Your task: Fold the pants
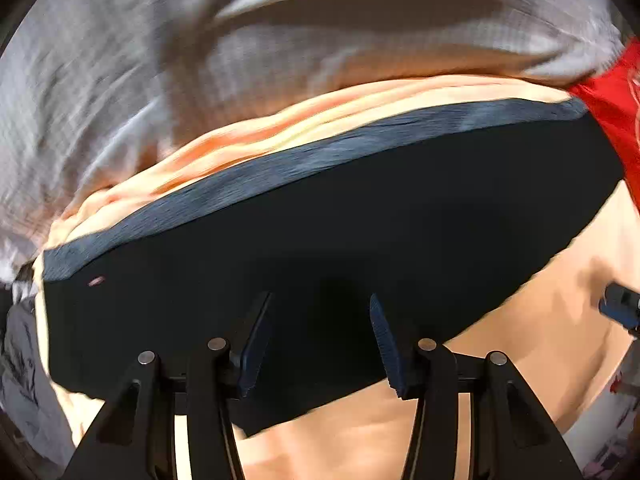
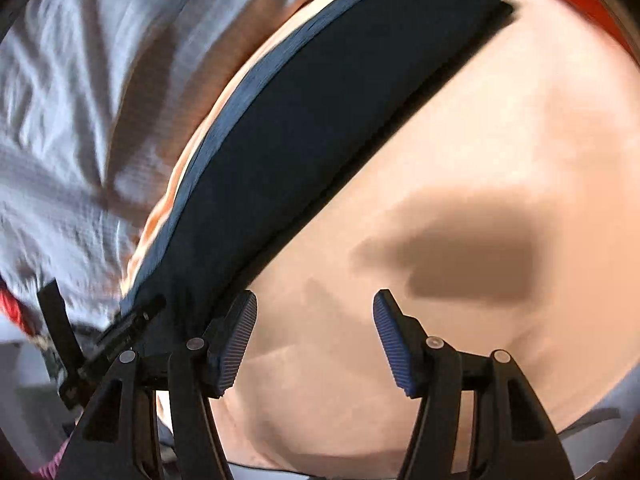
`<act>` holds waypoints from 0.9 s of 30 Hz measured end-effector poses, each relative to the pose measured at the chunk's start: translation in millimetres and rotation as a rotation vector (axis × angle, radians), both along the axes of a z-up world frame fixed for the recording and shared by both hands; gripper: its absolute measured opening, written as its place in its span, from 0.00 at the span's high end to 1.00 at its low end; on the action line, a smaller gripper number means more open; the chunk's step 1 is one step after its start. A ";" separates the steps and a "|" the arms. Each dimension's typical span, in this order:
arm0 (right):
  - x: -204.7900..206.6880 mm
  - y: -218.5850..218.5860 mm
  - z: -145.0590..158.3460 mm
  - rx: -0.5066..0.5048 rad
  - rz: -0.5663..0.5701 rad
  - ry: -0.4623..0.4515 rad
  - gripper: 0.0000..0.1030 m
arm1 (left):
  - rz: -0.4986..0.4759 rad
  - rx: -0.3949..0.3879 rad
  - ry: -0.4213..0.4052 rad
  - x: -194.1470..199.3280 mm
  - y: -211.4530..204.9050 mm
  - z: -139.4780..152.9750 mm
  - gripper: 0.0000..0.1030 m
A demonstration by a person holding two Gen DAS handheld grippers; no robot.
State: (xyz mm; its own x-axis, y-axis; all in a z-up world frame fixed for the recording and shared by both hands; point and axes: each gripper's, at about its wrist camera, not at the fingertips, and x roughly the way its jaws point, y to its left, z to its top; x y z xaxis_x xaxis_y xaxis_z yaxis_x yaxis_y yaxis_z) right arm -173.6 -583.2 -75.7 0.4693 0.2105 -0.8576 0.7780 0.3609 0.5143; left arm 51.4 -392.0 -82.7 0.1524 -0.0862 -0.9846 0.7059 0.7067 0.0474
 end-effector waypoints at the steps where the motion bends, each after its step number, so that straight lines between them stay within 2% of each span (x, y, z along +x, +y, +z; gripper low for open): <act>1: -5.3 -9.0 2.9 -0.017 -0.024 -0.005 0.37 | -0.014 -0.002 -0.005 -7.1 -14.2 0.3 0.51; 5: -26.3 -62.0 17.1 -0.097 -0.134 -0.028 0.37 | -0.031 -0.015 -0.001 -23.5 -54.5 -2.0 0.51; 9: -26.7 -111.9 19.1 -0.155 -0.173 -0.038 0.37 | -0.012 -0.005 0.008 -30.2 -83.0 -11.1 0.51; 12: -15.7 -144.4 15.5 -0.201 -0.160 -0.030 0.37 | 0.020 0.005 0.019 -32.6 -97.6 -16.9 0.50; 17: -1.7 -171.6 4.7 -0.259 -0.098 0.002 0.37 | 0.043 0.031 0.017 -43.6 -124.9 -20.5 0.51; 22: -20.7 -185.2 9.2 -0.254 -0.160 -0.017 0.37 | 0.061 0.034 0.013 -43.0 -144.5 -18.5 0.50; 27: -37.9 -187.4 15.8 -0.163 -0.204 -0.089 0.37 | 0.076 0.018 -0.004 -39.6 -169.3 -10.0 0.51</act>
State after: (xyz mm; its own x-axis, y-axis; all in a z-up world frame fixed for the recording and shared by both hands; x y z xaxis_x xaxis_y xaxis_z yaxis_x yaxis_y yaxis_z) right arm -211.5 -770.6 -59.9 0.5629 -0.0337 -0.8258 0.7975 0.2846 0.5320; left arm 11.7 -561.3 -92.6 0.1621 -0.0568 -0.9851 0.6502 0.7571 0.0633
